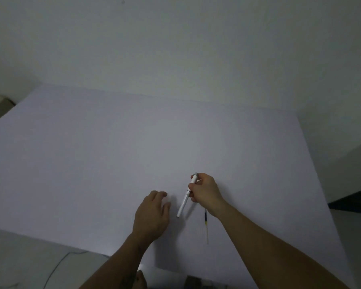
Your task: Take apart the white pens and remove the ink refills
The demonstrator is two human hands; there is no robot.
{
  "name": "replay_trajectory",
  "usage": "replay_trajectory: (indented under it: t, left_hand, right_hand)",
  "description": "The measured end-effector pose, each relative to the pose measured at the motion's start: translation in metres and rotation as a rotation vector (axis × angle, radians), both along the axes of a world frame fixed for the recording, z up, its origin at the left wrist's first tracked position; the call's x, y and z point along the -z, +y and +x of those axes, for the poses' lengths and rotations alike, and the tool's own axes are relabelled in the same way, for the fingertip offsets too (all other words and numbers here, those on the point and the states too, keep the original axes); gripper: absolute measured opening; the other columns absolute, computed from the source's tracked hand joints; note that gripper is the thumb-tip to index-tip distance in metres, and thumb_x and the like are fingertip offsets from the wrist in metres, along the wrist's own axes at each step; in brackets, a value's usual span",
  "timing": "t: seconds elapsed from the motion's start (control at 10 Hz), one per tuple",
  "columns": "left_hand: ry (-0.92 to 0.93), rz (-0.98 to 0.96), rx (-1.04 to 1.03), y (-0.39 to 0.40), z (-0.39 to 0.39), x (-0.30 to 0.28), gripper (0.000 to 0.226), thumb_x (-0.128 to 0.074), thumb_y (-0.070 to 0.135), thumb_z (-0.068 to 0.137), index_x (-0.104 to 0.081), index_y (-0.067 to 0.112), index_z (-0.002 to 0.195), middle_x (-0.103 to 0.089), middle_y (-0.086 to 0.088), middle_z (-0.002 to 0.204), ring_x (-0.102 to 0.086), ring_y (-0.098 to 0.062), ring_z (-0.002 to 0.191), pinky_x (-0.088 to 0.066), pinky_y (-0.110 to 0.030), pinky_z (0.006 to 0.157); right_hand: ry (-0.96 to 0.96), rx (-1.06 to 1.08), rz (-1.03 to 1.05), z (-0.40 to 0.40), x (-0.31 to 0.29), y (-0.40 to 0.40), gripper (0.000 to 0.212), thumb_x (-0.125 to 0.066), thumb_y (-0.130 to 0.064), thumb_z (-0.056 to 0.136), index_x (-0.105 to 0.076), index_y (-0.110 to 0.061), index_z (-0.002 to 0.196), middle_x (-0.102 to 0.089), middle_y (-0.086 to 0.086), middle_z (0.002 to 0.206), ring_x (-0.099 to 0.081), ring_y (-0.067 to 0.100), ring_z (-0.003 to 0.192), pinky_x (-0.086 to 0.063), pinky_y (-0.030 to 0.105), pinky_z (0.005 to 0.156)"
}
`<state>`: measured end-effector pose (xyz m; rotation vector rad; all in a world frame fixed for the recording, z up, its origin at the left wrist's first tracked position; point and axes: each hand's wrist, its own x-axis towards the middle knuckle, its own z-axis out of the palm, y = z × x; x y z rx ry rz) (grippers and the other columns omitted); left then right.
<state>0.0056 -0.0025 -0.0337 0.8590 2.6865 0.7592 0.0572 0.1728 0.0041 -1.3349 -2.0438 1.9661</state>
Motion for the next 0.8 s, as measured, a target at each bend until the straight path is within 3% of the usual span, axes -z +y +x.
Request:
replay_trajectory:
  t: [0.1, 0.2, 0.3, 0.5, 0.6, 0.8]
  left_hand:
    - [0.101, -0.255, 0.072, -0.028, -0.004, 0.016, 0.057, -0.039, 0.037, 0.091, -0.041, 0.011, 0.142, -0.045, -0.012, 0.148, -0.044, -0.032, 0.134, -0.039, -0.046, 0.107]
    - [0.063, -0.428, 0.156, -0.049, -0.008, 0.029, 0.067, -0.024, 0.047, 0.096, -0.009, 0.016, 0.154, 0.000, -0.009, 0.164, -0.004, -0.032, 0.151, -0.009, -0.053, 0.119]
    - [0.045, -0.460, 0.198, -0.054, -0.014, 0.035, 0.072, -0.012, 0.054, 0.092, 0.003, 0.019, 0.154, 0.013, -0.006, 0.162, 0.011, -0.028, 0.150, 0.003, -0.055, 0.118]
    - [0.062, -0.453, 0.215, -0.059, -0.015, 0.040, 0.075, -0.008, 0.056, 0.090, 0.002, 0.018, 0.154, 0.008, -0.008, 0.163, 0.008, -0.031, 0.150, 0.002, -0.058, 0.117]
    - [0.034, -0.487, 0.258, -0.061, -0.021, 0.033, 0.077, -0.006, 0.057, 0.089, 0.007, 0.018, 0.153, 0.014, -0.008, 0.162, 0.012, -0.031, 0.150, 0.004, -0.058, 0.118]
    - [-0.006, -0.520, 0.424, -0.067, -0.042, 0.011, 0.074, -0.029, 0.049, 0.096, 0.001, 0.015, 0.154, 0.006, -0.008, 0.164, 0.002, -0.030, 0.151, -0.014, -0.058, 0.118]
  right_hand:
    - [-0.095, -0.126, 0.120, 0.007, 0.010, -0.009, 0.034, -0.065, -0.009, 0.084, -0.051, -0.015, 0.114, -0.064, 0.007, 0.086, -0.071, 0.027, 0.076, -0.055, 0.034, 0.062]
    - [-0.193, -0.255, 0.275, 0.010, 0.018, -0.023, 0.032, -0.064, -0.012, 0.082, -0.050, -0.016, 0.111, -0.066, 0.010, 0.094, -0.064, 0.024, 0.076, -0.045, 0.025, 0.054]
    - [-0.286, -0.313, 0.391, 0.008, 0.024, -0.038, 0.030, -0.059, -0.011, 0.080, -0.050, -0.017, 0.108, -0.065, 0.010, 0.100, -0.058, 0.025, 0.075, -0.037, 0.025, 0.050]
    - [-0.401, -0.309, 0.545, 0.000, 0.032, -0.060, 0.035, -0.062, -0.013, 0.082, -0.052, -0.010, 0.115, -0.060, 0.012, 0.119, -0.062, 0.032, 0.102, -0.038, 0.027, 0.070]
    - [-0.460, -0.268, 0.574, -0.005, 0.028, -0.068, 0.038, -0.061, -0.013, 0.083, -0.051, -0.010, 0.119, -0.061, 0.012, 0.118, -0.063, 0.032, 0.102, -0.038, 0.027, 0.068]
    - [-0.486, -0.172, 0.613, -0.004, 0.007, -0.078, 0.042, -0.060, -0.018, 0.083, -0.050, -0.012, 0.123, -0.062, 0.013, 0.117, -0.063, 0.034, 0.101, -0.042, 0.029, 0.073]
